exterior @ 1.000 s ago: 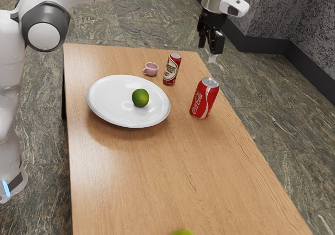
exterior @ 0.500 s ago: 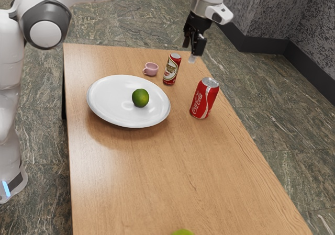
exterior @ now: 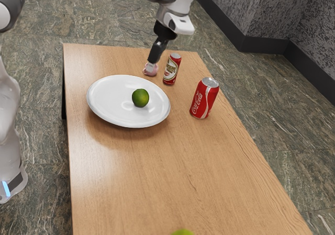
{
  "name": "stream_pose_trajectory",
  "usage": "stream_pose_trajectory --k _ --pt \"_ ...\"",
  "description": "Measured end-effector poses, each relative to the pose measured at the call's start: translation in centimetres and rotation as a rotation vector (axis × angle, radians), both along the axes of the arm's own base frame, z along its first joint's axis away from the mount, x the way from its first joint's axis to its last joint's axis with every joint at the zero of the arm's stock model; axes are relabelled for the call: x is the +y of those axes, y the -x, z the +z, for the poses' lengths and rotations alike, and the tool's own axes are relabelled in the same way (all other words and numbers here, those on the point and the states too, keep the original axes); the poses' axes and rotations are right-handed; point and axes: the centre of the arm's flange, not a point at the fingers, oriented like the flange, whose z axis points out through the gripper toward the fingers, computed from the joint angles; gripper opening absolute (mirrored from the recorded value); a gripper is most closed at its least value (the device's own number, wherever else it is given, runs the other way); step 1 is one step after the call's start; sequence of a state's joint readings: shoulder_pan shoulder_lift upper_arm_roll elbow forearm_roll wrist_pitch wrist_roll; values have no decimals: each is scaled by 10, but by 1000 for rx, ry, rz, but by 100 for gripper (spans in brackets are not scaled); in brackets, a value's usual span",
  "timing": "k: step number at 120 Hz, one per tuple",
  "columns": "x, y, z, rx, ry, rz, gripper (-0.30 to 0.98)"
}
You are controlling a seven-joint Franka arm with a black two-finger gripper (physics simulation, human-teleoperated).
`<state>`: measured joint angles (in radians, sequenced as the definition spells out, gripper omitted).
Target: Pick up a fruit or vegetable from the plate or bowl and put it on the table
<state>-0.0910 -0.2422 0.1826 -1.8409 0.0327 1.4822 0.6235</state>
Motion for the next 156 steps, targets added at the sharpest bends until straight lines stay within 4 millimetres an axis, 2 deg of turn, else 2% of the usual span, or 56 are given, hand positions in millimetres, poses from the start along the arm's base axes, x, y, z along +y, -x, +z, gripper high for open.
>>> stream_pose_trajectory --k 15,28,38,45,60,72,87,113,137,156 --pt "5 35 -11 -71 -6 -63 68" --pt "12 55 -20 -125 -29 -107 69" --pt "30 84 -26 -178 -25 -112 69" --pt "35 101 -25 -215 -28 -127 69" --pt "24 113 -19 -244 -56 -179 69" --pt "14 109 -19 -251 -75 -201 69" --pt "10 82 -44 -219 -86 -195 69" --pt "17 55 -72 -208 -91 -151 69" --pt "17 37 -94 -190 -94 -126 69" --pt "17 31 -101 -191 -97 -110 69"
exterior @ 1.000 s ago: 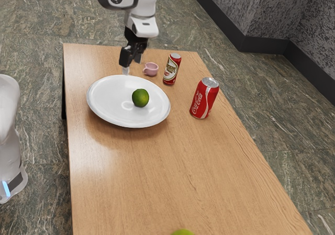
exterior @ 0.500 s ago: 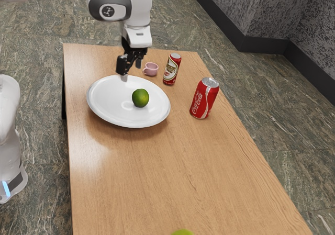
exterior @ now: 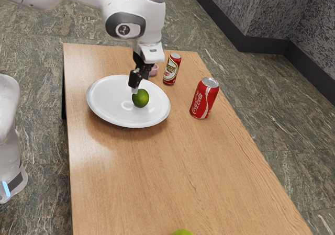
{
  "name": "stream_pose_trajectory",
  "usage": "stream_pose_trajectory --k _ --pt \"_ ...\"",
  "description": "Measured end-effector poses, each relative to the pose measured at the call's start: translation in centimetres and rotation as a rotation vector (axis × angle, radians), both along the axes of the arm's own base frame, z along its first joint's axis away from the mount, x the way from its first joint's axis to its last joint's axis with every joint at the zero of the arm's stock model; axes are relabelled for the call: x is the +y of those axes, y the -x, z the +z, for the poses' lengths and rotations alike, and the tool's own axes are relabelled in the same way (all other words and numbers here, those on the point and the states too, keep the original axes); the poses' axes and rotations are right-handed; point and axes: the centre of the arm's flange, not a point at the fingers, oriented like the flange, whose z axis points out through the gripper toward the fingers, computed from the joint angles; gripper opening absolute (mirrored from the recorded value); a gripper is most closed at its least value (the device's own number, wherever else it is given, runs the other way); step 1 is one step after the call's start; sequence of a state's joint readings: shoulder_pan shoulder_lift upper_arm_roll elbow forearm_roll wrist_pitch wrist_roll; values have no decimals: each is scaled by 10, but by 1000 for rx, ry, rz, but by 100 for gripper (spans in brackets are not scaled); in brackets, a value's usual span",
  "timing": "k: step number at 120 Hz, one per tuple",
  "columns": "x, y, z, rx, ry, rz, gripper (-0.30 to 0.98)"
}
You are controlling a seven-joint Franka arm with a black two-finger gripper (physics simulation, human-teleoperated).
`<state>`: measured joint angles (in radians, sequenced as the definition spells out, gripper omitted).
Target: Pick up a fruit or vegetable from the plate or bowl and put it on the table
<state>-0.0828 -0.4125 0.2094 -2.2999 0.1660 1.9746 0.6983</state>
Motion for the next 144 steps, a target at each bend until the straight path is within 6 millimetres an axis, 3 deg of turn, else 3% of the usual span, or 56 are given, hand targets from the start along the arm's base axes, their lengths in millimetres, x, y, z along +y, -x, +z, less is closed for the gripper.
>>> stream_pose_trajectory --k 71,98,129,144 --pt "-2 -18 -48 99 -5 33 69" --pt "-1 -20 -55 111 -4 42 68" --pt "-1 -22 -57 114 13 59 32" --pt "6 -22 -56 107 22 87 25"
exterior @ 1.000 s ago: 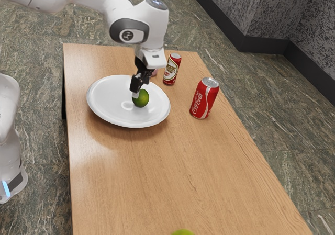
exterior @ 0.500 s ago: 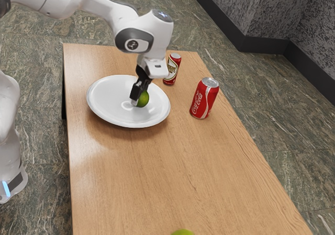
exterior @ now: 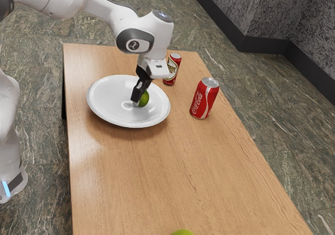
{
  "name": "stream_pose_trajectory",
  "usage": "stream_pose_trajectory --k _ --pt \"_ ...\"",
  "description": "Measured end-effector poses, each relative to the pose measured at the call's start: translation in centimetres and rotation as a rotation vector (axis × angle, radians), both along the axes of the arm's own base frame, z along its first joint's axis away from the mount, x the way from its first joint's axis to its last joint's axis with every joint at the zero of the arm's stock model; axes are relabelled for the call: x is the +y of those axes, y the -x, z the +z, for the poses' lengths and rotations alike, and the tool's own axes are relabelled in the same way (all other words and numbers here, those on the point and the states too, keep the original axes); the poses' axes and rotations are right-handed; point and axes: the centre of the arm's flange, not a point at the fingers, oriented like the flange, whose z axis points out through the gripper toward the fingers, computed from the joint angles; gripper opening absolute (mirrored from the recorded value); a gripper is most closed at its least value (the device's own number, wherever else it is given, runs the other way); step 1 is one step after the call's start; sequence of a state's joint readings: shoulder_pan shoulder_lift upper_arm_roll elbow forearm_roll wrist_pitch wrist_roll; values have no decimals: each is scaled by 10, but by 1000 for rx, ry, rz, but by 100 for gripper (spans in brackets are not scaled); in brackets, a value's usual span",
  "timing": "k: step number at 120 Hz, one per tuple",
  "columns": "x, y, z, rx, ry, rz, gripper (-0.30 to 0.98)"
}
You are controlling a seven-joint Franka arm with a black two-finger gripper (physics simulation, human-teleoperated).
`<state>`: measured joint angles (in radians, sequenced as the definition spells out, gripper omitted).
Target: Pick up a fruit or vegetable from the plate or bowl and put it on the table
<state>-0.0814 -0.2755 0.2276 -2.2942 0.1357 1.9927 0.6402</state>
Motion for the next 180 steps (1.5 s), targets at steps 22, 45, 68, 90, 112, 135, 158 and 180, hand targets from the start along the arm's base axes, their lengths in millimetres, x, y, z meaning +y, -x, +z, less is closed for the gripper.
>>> stream_pose_trajectory --k 22,45,68,90,112,135,158,180 --pt "4 -3 15 -16 -5 41 20" --pt "-8 -4 61 -35 -25 69 17" --pt "-62 8 118 -46 -53 34 16" --pt "-149 18 147 -62 -62 -69 16" --pt "-214 24 150 -65 -30 -145 16" --pt "-242 -6 108 -47 0 -164 15" --pt "-250 -47 52 -36 23 -149 14" --pt "-248 -67 41 -93 40 -122 13"
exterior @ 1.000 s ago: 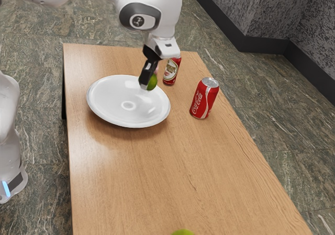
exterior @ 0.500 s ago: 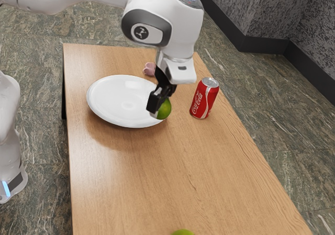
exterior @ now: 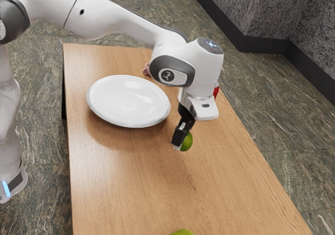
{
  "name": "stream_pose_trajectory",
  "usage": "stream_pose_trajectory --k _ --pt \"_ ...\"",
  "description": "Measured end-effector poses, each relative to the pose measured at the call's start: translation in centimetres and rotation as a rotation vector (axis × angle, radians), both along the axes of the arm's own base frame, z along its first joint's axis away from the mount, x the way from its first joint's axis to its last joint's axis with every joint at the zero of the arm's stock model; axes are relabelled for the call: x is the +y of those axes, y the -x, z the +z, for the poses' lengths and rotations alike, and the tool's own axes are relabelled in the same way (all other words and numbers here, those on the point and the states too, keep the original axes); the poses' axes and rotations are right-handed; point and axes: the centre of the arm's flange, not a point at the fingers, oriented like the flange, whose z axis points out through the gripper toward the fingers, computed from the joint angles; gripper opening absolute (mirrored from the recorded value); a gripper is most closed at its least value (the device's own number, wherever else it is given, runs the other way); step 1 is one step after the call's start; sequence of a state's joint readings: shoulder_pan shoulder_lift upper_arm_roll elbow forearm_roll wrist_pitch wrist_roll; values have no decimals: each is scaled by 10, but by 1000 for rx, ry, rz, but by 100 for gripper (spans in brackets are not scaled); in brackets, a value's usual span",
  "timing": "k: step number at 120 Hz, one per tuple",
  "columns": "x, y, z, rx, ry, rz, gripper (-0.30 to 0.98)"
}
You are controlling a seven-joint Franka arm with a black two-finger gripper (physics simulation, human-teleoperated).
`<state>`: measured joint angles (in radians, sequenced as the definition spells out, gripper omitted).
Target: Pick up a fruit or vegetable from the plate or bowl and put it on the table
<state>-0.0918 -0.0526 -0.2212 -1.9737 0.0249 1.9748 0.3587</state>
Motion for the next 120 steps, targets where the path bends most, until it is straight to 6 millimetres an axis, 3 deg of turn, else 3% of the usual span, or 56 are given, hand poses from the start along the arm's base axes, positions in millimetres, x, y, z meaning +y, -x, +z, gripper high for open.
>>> stream_pose_trajectory --k 22,30,46,62,101,120 --pt "3 -8 6 -49 14 29 14" --pt "3 -10 3 -50 20 38 22" --pt "3 -12 4 -50 46 49 49" --pt "3 -13 7 -50 57 50 61" --pt "3 -11 9 -40 59 42 68" --pt "13 -14 16 -41 61 58 68"
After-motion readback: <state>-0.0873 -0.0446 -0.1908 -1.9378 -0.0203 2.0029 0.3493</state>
